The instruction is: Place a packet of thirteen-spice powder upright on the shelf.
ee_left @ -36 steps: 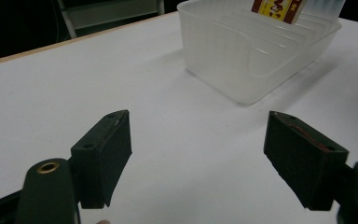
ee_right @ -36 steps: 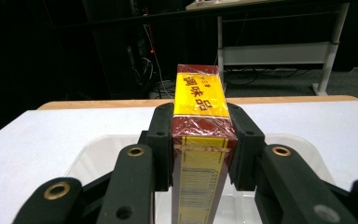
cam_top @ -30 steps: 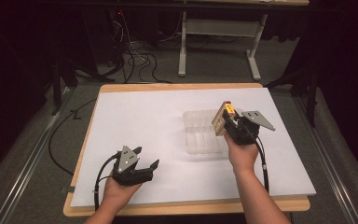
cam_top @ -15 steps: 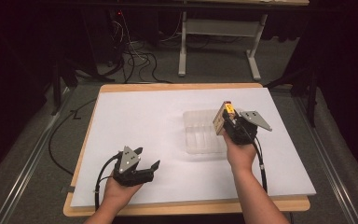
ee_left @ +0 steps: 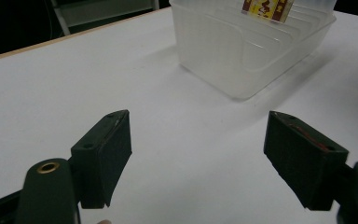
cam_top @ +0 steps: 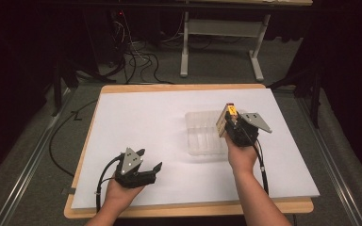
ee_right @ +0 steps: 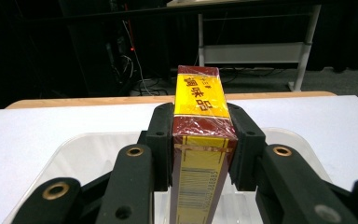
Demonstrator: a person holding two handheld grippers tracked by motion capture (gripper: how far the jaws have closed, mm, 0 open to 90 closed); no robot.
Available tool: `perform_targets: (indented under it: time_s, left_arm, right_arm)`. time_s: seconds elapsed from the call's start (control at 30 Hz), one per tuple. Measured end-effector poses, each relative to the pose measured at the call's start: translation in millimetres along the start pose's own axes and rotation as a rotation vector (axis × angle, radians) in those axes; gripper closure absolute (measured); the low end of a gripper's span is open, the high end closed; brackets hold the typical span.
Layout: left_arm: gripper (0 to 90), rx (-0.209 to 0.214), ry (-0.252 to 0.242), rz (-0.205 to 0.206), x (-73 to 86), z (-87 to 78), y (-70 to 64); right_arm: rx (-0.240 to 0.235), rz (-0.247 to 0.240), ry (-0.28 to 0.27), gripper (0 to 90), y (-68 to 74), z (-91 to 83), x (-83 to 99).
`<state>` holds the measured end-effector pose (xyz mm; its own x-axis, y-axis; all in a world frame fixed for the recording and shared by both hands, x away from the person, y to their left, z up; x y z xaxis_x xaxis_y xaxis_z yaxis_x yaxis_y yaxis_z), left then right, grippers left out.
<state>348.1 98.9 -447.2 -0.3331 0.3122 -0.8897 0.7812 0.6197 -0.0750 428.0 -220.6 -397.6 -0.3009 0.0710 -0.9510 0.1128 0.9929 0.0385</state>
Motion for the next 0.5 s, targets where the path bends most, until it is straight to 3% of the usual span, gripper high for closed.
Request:
perform_targets:
  time_s: [0.5]
  left_arm:
    - [23.9, 0.003, 0.006, 0.005, 0.5, 0.1, -0.7]
  right_arm:
    - [0.031, -0.022, 0.013, 67.2, 10.2, 10.1, 13.4]
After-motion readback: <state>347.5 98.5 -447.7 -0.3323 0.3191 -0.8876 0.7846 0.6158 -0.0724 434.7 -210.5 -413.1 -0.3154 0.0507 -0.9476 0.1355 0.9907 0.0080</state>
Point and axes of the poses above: each handheld gripper's, and its own axes: z roughly forward along the jaws, x roughly out of its underside, y roughly to its left, the point moved 4 cm from there along z, roughly forward along the jaws, and after that the axes turned 11 degrees about x, right-handed, at the moved point
